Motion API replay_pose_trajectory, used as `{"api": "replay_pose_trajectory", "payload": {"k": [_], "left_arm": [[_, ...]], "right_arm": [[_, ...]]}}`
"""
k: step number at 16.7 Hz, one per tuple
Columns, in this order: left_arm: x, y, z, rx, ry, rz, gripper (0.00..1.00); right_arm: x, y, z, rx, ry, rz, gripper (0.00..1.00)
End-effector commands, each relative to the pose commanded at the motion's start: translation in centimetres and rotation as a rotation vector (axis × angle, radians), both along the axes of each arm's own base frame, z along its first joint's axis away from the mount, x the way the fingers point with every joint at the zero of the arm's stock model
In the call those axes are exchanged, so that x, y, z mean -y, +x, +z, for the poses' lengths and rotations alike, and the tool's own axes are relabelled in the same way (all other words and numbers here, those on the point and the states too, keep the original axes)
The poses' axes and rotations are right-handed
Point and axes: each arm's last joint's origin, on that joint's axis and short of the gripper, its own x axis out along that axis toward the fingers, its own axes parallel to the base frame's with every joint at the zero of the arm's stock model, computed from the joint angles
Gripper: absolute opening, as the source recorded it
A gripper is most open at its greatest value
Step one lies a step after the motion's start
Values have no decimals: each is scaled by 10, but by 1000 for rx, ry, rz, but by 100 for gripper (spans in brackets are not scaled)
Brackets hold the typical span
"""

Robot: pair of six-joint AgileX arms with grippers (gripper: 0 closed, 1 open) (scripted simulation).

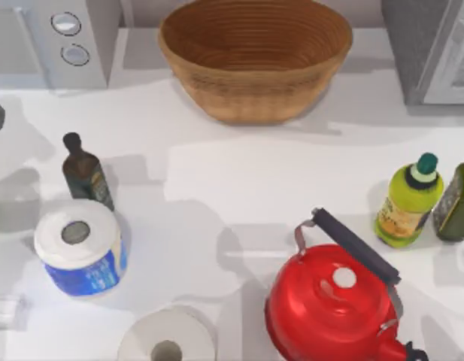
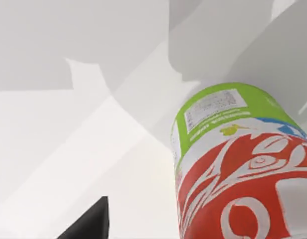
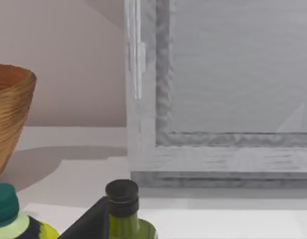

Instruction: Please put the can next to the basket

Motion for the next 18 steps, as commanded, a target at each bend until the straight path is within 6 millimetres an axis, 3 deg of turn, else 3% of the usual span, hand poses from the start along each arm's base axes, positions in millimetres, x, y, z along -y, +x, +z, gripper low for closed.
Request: {"api": "replay_pose_trajectory", "payload": {"k": [2,6,18], "left_arm": [[0,-1,-11,0,0,0,100],[0,-1,-13,0,0,0,100],[0,-1,-13,0,0,0,10]], "right_arm": [[0,0,0,0,0,0,100],[0,0,0,0,0,0,100],[0,0,0,0,0,0,100]]}}
